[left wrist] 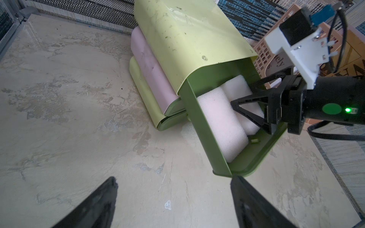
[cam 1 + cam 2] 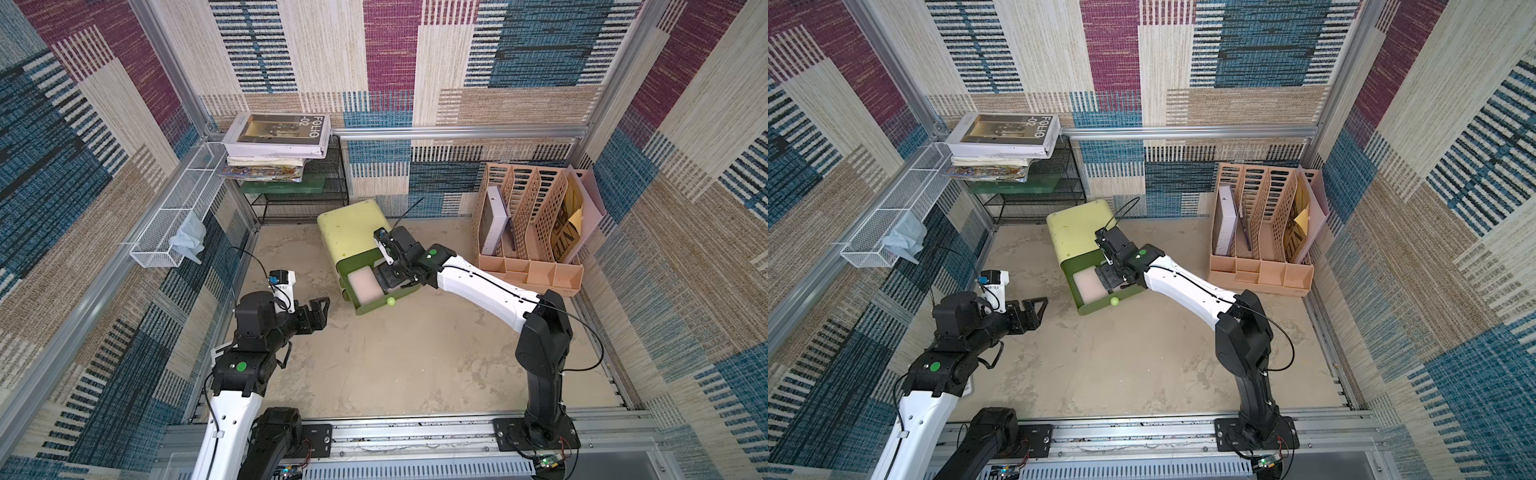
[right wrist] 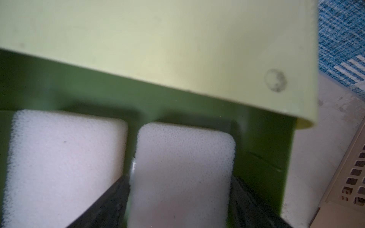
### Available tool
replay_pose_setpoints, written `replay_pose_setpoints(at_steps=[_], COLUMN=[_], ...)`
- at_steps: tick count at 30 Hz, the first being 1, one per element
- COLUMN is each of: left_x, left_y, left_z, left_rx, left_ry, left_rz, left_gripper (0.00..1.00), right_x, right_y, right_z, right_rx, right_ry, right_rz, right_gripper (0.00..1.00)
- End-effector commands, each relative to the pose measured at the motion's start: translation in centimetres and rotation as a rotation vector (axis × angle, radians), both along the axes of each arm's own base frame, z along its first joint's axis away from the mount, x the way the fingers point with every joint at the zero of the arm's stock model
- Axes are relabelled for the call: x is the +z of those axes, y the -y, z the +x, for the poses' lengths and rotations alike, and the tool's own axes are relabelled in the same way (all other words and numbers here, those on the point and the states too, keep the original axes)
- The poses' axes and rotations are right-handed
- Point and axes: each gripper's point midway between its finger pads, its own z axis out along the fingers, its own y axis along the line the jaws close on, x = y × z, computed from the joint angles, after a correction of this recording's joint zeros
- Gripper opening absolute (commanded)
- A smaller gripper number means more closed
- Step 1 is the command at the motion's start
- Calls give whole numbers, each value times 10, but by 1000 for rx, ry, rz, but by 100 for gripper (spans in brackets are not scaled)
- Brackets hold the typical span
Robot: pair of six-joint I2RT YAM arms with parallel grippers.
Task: Take the sponge out of the drawer
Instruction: Pick up the sponge from the drawer.
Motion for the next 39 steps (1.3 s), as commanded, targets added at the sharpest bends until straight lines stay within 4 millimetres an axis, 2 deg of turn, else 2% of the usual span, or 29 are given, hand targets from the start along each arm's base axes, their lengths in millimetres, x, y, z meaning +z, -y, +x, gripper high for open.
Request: replay_pose_setpoints(at_steps=[1,6,16,24,32,39], left_x=[6,6,6,6,6,6], left_y=[2,1,1,1,1,1], left_z=[2,2,2,2,2,2], left_rx=[-11,-10,-9,-8,-8,-9], left_ry=[23,23,24,23,24,22], left_rz=[-5,-5,-4,-5,-5,-5], left_gripper=[92,92,92,92,92,92], right_x=[-1,-6,-13,-13,9,42], right_y=[0,-1,-3,-5,-6,2], right_z=[1,2,3,5,5,0], right_rx=[-5,-5,1,1,-2,-15], right_ry=[-4,-8,-19,-15,38,117], right_rz=[-4,-9,-13,-3,45,103], right_gripper=[79,76,80,67,64,63])
